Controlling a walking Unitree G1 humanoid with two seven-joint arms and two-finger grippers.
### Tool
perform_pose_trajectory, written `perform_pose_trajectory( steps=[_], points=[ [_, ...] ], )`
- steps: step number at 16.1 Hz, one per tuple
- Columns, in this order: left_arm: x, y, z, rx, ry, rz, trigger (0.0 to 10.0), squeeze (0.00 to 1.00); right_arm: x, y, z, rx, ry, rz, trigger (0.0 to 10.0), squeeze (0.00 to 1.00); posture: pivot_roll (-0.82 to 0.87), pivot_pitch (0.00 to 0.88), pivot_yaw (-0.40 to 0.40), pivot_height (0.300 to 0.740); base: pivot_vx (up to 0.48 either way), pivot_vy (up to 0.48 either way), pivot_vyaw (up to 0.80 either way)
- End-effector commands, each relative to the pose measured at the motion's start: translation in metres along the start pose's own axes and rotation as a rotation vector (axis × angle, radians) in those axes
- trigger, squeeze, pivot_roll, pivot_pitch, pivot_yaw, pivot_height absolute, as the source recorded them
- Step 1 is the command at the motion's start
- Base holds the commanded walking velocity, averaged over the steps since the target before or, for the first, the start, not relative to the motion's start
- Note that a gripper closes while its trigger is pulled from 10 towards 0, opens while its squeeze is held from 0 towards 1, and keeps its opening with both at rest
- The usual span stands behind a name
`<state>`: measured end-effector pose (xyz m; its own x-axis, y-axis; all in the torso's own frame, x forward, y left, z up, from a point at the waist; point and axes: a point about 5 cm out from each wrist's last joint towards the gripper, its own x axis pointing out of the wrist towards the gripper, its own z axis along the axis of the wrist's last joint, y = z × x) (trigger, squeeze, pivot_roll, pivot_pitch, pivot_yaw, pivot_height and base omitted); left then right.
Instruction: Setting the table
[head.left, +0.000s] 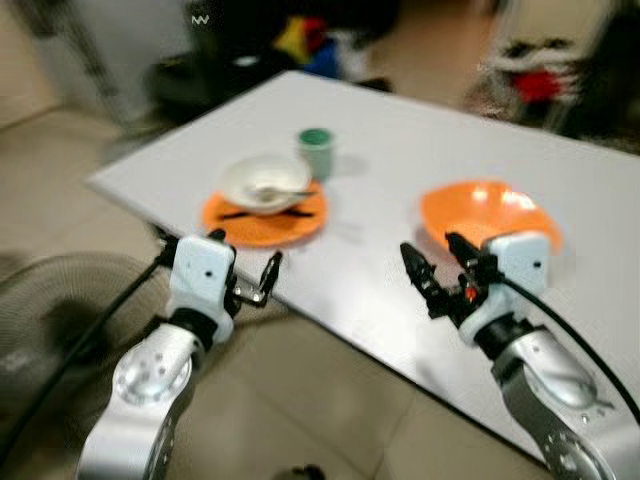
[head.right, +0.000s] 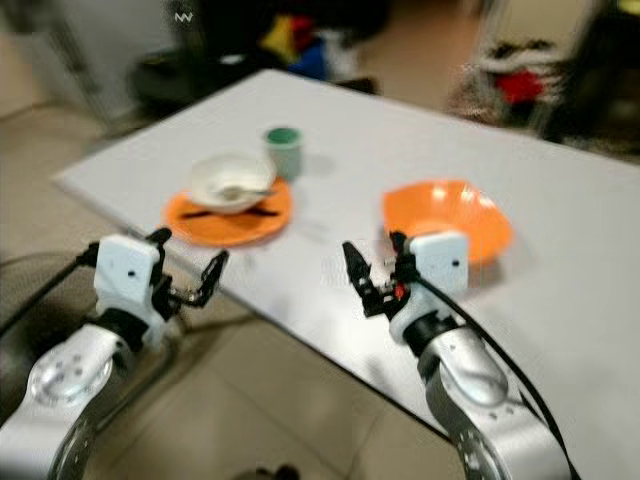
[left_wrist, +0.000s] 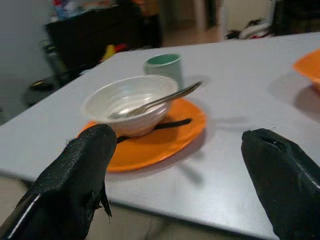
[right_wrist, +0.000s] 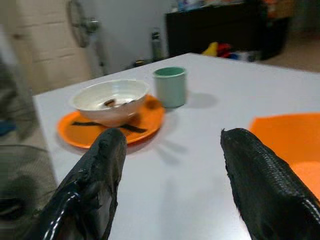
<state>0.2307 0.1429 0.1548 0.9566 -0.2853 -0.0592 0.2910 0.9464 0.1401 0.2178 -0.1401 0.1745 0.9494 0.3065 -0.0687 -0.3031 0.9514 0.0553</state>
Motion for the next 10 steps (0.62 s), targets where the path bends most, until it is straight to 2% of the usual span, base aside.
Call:
perform_pose_trajectory(
  steps=[1,10],
  points=[
    [-0.0002,0.0021,0.0018,0.020,-0.003,0.010,10.0,0.00,0.0005,0.0025,0.0020,0.013,-0.002,0.017,10.0,0.00,0.09,0.000,0.088,0.740,0.000,0.000,0.80],
    [0.0038,-0.0017,0.0044,0.018,-0.009,0.005,10.0,0.00,0.0024,-0.0013,-0.0022,0.015,0.030,-0.003,10.0,0.00,0.09,0.000,0.089,0.740,0.000,0.000,0.80]
  ],
)
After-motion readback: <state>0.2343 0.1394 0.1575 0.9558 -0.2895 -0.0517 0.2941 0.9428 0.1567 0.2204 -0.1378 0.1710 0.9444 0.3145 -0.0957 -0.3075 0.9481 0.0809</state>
